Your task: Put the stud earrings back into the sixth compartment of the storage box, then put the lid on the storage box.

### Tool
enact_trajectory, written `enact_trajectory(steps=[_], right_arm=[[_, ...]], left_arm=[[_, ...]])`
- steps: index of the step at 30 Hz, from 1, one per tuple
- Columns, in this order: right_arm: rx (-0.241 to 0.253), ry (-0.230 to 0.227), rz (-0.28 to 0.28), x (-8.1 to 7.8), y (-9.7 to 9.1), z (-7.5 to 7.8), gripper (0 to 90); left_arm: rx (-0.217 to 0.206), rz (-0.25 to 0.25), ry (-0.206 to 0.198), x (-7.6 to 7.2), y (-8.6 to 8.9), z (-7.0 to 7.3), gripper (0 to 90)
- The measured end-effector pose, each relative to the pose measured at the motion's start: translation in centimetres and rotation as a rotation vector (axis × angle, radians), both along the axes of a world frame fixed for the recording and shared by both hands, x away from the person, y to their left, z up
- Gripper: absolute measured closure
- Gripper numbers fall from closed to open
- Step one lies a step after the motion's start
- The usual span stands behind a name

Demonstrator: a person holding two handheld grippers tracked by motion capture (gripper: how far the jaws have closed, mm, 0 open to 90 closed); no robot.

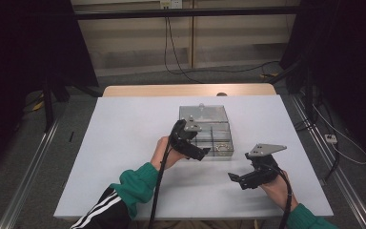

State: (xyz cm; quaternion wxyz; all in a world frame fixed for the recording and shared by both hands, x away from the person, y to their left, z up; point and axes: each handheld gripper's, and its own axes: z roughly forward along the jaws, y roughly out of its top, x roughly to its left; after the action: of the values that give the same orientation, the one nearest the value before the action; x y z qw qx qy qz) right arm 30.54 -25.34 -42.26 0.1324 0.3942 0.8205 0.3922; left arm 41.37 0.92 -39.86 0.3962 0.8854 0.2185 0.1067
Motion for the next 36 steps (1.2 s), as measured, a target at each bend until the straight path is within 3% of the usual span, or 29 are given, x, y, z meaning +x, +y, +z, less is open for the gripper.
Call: enact_trajectory(steps=[5, 12, 27, 32, 36], right_arm=[[0.001, -0.001, 0.003, 0.0, 0.1, 0.1, 0.0], [0.005, -0.001, 0.004, 0.0, 0.0, 0.1, 0.0], [0.003, 0.002, 0.004, 0.1, 0.0, 0.0, 0.0], [0.001, -0.001, 0.005, 0.1, 0.1, 0.0, 0.0], [0.001, 0.0, 0.003, 0.2, 0.0, 0.0, 0.0]], left_arm=[[0.016, 0.04, 0.008, 0.7, 0.8, -0.3, 6.2], [0.007, 0.088, 0.024, 1.6, 1.4, -0.8, 1.3], [0.009, 0.126, 0.015, 2.1, 1.2, -1.3, 0.2], [0.013, 0.129, 0.023, 2.2, 0.9, -1.7, 3.7], [0.018, 0.131, 0.03, 2.2, 0.7, -2.0, 14.7]])
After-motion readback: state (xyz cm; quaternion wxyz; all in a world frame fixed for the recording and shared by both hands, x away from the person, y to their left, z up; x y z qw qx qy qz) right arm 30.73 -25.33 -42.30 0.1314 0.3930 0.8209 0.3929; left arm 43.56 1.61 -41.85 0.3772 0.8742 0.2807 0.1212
